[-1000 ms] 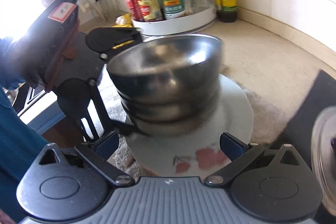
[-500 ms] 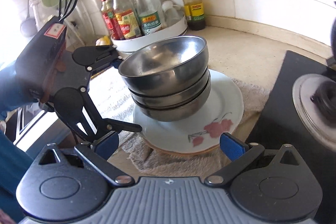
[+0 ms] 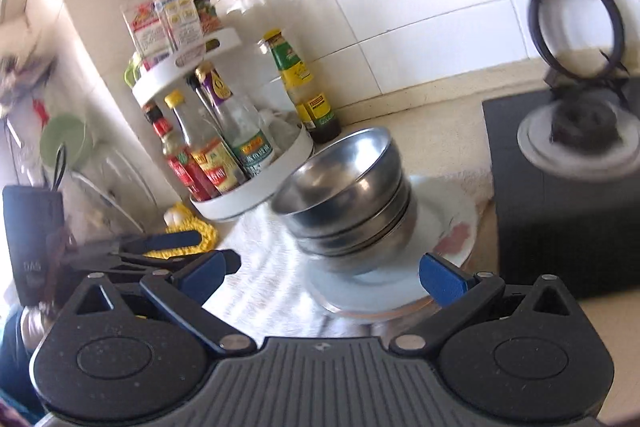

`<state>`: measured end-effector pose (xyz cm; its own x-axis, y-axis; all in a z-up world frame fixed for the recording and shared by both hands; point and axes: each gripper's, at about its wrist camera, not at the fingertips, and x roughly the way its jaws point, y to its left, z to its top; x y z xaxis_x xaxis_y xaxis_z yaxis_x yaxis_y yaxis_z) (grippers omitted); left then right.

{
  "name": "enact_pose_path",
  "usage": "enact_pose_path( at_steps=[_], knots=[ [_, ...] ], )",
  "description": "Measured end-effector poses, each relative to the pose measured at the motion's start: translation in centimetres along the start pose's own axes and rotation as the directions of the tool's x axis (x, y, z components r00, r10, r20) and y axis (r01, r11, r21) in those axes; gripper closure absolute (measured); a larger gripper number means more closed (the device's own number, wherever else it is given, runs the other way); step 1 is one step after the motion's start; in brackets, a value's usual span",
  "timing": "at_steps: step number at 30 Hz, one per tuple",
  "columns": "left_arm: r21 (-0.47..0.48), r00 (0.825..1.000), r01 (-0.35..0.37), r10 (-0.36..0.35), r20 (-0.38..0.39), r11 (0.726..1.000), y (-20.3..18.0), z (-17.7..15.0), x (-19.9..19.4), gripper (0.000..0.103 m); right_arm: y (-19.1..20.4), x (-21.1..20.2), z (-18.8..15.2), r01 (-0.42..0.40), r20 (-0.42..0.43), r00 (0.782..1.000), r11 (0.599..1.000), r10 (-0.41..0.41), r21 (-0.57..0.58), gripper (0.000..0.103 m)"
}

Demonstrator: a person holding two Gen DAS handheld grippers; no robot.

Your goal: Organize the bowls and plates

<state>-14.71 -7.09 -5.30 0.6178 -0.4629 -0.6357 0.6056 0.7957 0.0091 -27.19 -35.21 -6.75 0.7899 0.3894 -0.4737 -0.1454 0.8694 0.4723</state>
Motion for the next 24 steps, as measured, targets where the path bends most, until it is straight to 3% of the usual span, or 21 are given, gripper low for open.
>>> enact_pose_path(
  at_steps=[3, 8, 10, 12, 16, 20, 24],
  knots=[
    [-0.134, 0.999, -0.034, 0.039, 0.036, 0.990, 0.2, -0.4, -1.8, 0.000, 0.9, -0.7, -1.1, 0.064, 0.031, 0.997, 0.996, -0.066, 0.064, 0.000],
    [-0.209, 0.989, -0.136, 0.146, 0.036, 0.968, -0.6, -1.5, -3.6, 0.000, 1.8, -1.8, -2.2, 0.176, 0.072, 0.979, 0.971, -0.190, 0.164, 0.000],
    [-0.217, 0.988, -0.139, 0.151, 0.043, 0.966, -1.2, -1.9, -4.2, 0.000, 2.3, -1.7, -2.7, 0.259, 0.065, 0.961, 0.957, -0.269, 0.133, 0.000],
    [-0.214, 0.986, -0.146, 0.159, 0.042, 0.966, -1.9, -2.2, -4.7, 0.000, 2.8, -1.3, -3.3, 0.381, 0.070, 0.919, 0.921, -0.387, 0.080, 0.000],
    [-0.226, 0.975, -0.201, 0.217, 0.049, 0.953, -3.0, -2.6, -5.4, 0.000, 2.6, -1.2, -3.7, 0.404, 0.064, 0.910, 0.910, -0.410, 0.091, 0.000],
    [-0.223, 0.974, -0.203, 0.220, 0.053, 0.953, -3.6, -2.9, -5.7, 0.000, 3.4, -1.2, -4.0, 0.459, 0.089, 0.883, 0.888, -0.461, 0.039, 0.000],
    [-0.238, 0.972, -0.223, 0.235, 0.026, 0.945, -3.9, -3.3, -5.2, 0.000, 3.9, -0.9, -4.0, 0.471, 0.092, 0.877, 0.882, -0.471, 0.027, 0.000]
  ],
)
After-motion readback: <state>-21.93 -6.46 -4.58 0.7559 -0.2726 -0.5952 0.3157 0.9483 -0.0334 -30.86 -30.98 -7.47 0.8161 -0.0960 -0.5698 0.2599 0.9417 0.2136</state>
